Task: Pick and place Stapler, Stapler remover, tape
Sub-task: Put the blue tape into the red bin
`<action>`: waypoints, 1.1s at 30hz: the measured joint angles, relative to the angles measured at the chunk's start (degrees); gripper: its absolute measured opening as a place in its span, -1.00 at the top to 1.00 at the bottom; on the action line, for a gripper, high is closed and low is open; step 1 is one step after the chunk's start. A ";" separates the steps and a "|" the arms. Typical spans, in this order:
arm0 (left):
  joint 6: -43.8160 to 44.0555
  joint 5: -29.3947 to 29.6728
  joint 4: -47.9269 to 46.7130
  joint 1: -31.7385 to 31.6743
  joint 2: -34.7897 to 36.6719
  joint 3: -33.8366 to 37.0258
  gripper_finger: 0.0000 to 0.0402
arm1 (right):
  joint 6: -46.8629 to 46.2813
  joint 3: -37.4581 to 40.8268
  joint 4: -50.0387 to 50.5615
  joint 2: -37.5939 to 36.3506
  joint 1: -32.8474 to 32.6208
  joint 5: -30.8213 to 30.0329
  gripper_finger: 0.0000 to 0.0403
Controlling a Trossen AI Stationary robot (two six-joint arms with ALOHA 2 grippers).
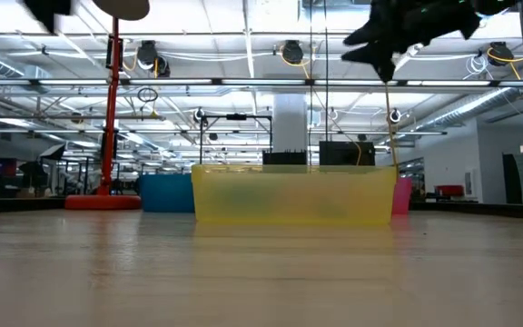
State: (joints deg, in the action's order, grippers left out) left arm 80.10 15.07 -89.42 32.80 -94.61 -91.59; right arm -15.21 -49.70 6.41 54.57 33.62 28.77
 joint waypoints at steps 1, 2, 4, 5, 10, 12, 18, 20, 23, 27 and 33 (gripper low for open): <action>2.53 -0.19 -0.37 1.76 0.64 0.83 -0.27 | -1.51 1.55 -1.94 -1.80 -0.55 0.02 0.33; 4.73 -0.65 -0.09 3.11 1.38 1.77 -0.27 | -3.11 3.16 -4.07 -3.56 -1.17 0.00 0.33; 9.51 -2.66 1.25 5.97 3.48 4.94 -0.27 | -6.42 6.64 -8.17 -6.88 -2.13 -0.02 0.34; 11.90 -3.68 2.16 7.59 4.73 7.10 -0.27 | -7.77 8.32 -10.16 -8.37 -2.61 0.00 0.34; 20.56 -9.96 10.65 13.63 11.07 18.17 -0.27 | -14.58 16.78 -21.61 -13.84 -4.36 -0.07 0.34; 23.33 -11.31 12.96 15.25 13.69 22.20 -0.27 | -17.40 19.80 -26.61 -14.99 -4.59 -0.12 0.34; 30.26 -14.08 18.01 18.73 20.94 32.21 -0.27 | -22.27 27.34 -38.91 -16.27 -4.60 -0.12 0.35; 31.26 -14.16 21.87 19.61 23.26 35.61 -0.27 | -21.99 29.62 -41.50 -16.57 -4.60 0.14 0.35; 31.60 -14.07 28.49 20.78 26.15 40.43 -0.27 | -18.78 32.84 -43.69 -17.11 -4.68 1.69 0.36; 32.09 -14.75 34.72 22.57 28.54 45.46 -0.27 | -13.77 35.92 -44.34 -18.11 -5.96 2.78 0.36; 33.76 -15.23 39.23 26.36 29.11 49.01 -0.27 | -8.65 37.67 -42.06 -18.26 -8.47 0.43 0.43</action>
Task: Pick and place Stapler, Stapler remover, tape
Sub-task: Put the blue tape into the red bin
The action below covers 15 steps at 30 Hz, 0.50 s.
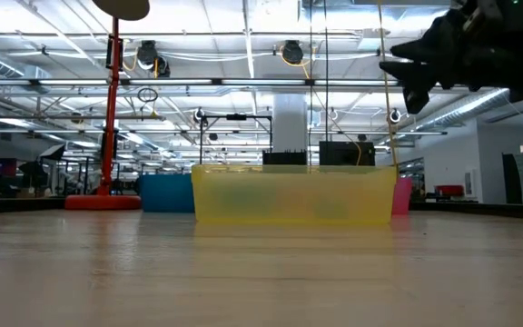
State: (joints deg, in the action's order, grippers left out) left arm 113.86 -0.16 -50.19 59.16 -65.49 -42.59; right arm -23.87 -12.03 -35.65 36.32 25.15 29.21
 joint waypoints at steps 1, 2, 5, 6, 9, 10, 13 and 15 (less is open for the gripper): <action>0.49 -0.02 0.85 0.49 0.00 0.43 -0.27 | 0.88 0.00 1.27 0.00 -0.43 -0.96 0.45; 0.97 -0.02 1.87 0.93 0.00 0.85 -0.27 | 1.93 0.00 2.67 0.00 -0.78 -1.82 0.48; 2.42 -1.28 4.55 1.93 -0.01 1.90 -0.27 | 5.01 0.02 6.61 0.00 -1.57 -3.65 0.57; 2.94 -1.68 4.86 2.25 -0.07 2.05 -0.27 | 5.12 0.02 7.30 0.02 -1.71 -3.91 0.60; 4.63 -2.42 4.98 3.27 -0.07 2.27 -0.27 | 4.27 -0.25 7.30 -0.15 -1.71 -3.67 0.70; 5.07 -2.52 4.97 3.55 -0.09 2.29 -0.27 | 3.62 -0.66 7.34 -0.31 -1.79 -3.63 0.74; 6.21 -2.58 5.05 4.40 -0.09 2.29 -0.27 | 4.76 -2.38 7.89 -1.13 -2.72 -3.65 0.84; 6.79 -2.60 5.05 4.87 -0.09 2.29 -0.27 | 7.22 -4.33 10.32 -2.08 -3.26 -3.67 0.92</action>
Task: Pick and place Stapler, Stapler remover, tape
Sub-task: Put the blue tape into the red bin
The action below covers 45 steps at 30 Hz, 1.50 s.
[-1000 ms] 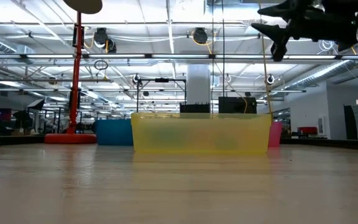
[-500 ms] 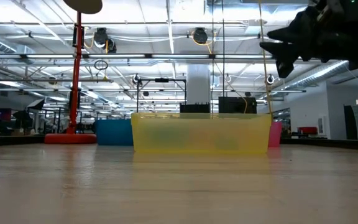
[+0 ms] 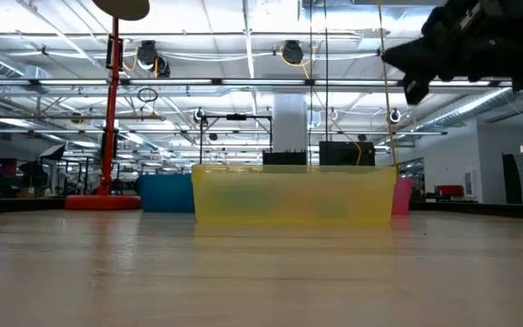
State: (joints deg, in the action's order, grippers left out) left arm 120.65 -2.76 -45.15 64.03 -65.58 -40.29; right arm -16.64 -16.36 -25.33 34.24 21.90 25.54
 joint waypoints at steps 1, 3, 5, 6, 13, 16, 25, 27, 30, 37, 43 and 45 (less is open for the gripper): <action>0.21 0.02 -0.02 0.28 0.00 0.00 -0.27 | 1.29 -1.27 2.46 -0.62 -0.17 -0.07 0.96; 1.00 0.02 -0.07 0.66 0.00 0.00 -0.27 | 3.97 -4.09 9.70 -1.95 -0.33 -0.66 0.99; 1.66 0.05 -0.08 1.05 -0.02 0.00 -0.27 | 5.85 -7.11 19.47 -3.23 -0.33 -3.18 0.97; 2.08 0.04 -0.08 1.28 -0.02 0.00 -0.27 | 6.58 -8.55 24.56 -3.80 -0.32 -4.77 0.97; 3.90 0.04 -0.19 2.55 -0.02 0.00 -0.27 | 6.16 -11.71 42.57 -7.29 -0.33 -9.05 1.00; 4.06 0.04 -0.22 2.64 -0.02 0.00 -0.27 | 4.58 -11.68 44.21 -7.38 -0.31 -9.04 0.99; 5.54 0.22 -1.46 2.64 -0.02 0.00 -0.27 | 1.62 -3.53 33.11 -7.34 -0.31 -9.18 0.99; 5.58 0.24 -1.44 2.64 -0.02 0.00 -0.27 | 0.93 -1.27 29.36 -7.30 -0.27 -9.19 1.00; 5.69 0.26 -1.45 2.64 -0.03 0.00 -0.27 | 0.83 1.05 24.30 -7.34 -0.27 -9.25 0.99; 7.46 0.86 -0.96 2.44 -3.14 1.04 -0.27 | 0.83 1.97 21.95 -7.33 -0.27 -9.25 0.99; 5.53 0.63 -1.53 0.82 -6.02 2.27 -0.27 | 0.77 1.99 20.17 -7.32 -0.27 -9.23 0.99; 4.26 0.08 -1.46 0.36 -6.42 3.07 -0.27 | 0.36 1.99 18.81 -7.35 -0.27 -9.22 0.99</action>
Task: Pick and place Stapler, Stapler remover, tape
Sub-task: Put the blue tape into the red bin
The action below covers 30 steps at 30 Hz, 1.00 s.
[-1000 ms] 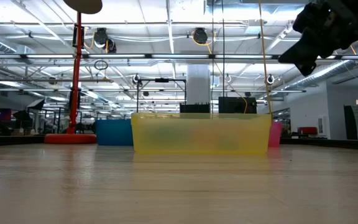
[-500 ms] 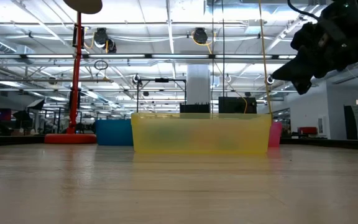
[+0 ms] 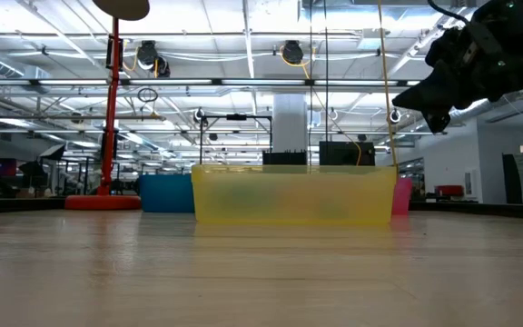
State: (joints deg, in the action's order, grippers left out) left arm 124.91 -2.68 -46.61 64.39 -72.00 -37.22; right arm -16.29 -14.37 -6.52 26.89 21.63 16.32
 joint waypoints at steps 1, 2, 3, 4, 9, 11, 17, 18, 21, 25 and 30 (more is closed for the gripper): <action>-0.72 -0.31 0.02 -0.21 -0.05 0.47 -0.27 | -0.17 0.00 -0.35 0.00 0.00 0.00 0.99; -1.48 -0.52 0.07 -0.39 -0.03 0.97 -0.27 | -0.21 0.00 -0.53 0.01 0.00 0.00 1.00; -2.04 -0.73 0.02 -0.63 -0.03 1.47 -0.27 | -0.20 0.00 -0.58 0.01 0.00 0.00 1.00; -2.45 -0.97 0.06 -0.95 -0.03 1.97 -0.27 | -0.20 0.00 -0.55 0.01 0.00 0.00 1.00; -5.96 -2.72 2.24 -2.12 0.13 4.42 -0.26 | -1.70 0.00 -0.55 0.01 0.00 0.03 1.00; -7.79 -3.16 3.94 -2.34 0.22 5.32 -0.23 | -2.04 0.00 -0.58 0.02 0.00 0.17 1.00; -9.37 -3.69 6.30 -2.37 0.06 6.91 0.01 | -2.13 0.00 -0.58 0.03 0.00 0.17 1.00; -9.58 -3.89 6.61 -2.38 0.06 7.23 0.06 | -2.13 0.00 -0.55 0.03 0.00 0.17 1.00; -9.27 -4.22 7.17 -2.80 0.09 7.91 0.25 | -2.13 0.01 -0.55 0.03 0.00 0.10 0.99; -9.10 -3.79 7.58 -3.96 0.06 8.00 0.57 | -2.13 0.02 -0.58 0.03 0.00 0.07 1.00; -11.00 -2.05 9.26 -5.43 0.06 7.98 0.81 | -2.59 0.02 -0.58 0.03 0.00 0.04 0.99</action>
State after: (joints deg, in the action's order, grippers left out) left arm 113.91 -4.73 -37.35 58.96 -71.94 -29.23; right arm -18.87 -14.35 -7.09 26.92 21.63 16.36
